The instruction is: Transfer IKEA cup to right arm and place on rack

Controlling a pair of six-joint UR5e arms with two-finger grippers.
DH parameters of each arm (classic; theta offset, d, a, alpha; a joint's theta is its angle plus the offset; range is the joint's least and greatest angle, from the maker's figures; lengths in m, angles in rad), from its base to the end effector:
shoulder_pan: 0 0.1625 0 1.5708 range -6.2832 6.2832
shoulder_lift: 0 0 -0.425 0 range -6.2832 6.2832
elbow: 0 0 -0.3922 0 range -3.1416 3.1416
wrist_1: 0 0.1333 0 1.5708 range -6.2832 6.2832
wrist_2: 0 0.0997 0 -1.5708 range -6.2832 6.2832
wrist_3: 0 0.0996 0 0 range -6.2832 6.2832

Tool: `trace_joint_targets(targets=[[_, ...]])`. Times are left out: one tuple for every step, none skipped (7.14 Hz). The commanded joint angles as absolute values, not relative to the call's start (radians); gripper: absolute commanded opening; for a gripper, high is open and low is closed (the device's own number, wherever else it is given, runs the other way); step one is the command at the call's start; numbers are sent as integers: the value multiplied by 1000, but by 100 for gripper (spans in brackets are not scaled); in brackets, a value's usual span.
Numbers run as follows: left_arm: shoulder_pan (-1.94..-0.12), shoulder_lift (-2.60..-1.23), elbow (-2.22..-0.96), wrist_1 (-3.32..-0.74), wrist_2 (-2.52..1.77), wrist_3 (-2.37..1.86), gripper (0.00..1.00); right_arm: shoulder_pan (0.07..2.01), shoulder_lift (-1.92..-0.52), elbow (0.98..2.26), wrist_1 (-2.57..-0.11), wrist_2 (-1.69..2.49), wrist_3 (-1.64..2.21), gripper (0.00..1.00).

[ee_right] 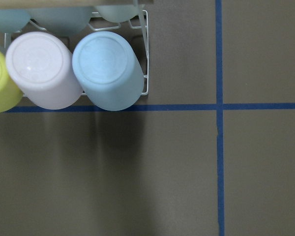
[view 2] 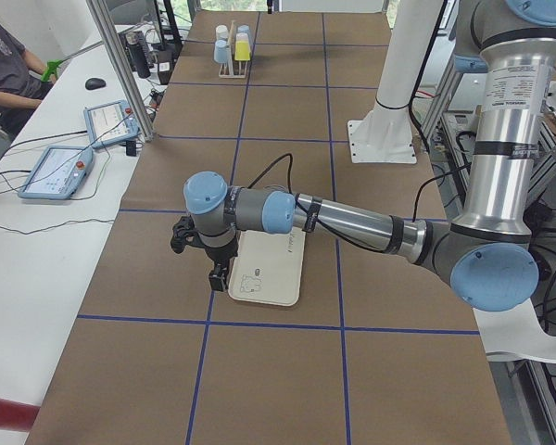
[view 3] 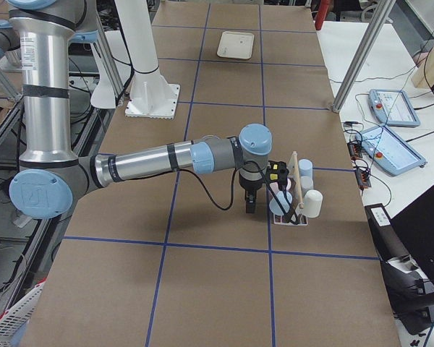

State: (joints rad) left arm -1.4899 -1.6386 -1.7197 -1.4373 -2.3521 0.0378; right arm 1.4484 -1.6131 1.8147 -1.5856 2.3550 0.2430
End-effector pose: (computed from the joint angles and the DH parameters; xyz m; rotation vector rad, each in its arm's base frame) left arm -0.0212 -0.5205 0.5644 0.0621 0.7831 0.1450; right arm 0.0042 -0.4815 0.5594 0.0321 -0.8009 0.0408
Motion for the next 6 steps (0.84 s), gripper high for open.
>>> trace_joint_targets(targets=[[-1491,-1628,-1706,-1454,-2347,55,100,1454,-1622,1801,-1591,2347,236,99],[-1490,-1628,-1701,-1456,-2347,52,100,1453,-1620,1796,-1586,2350,248,99],[-1489,-1628,-1706,-1456,-2347,51,100,1453,-1602,1783,-1586,2350,249,99],[-1489,-1628,-1707,-1454,-2347,48,100,1453,-1592,1779,-1592,2355,250,99],[-1491,-1629,-1716,-1454,-2350,48,100,1454,-1597,1779,-1598,2359,252,99],[-1491,-1634,-1762,-1444,-2390,46,100,1482,-1603,1779,-1603,2364,250,99]])
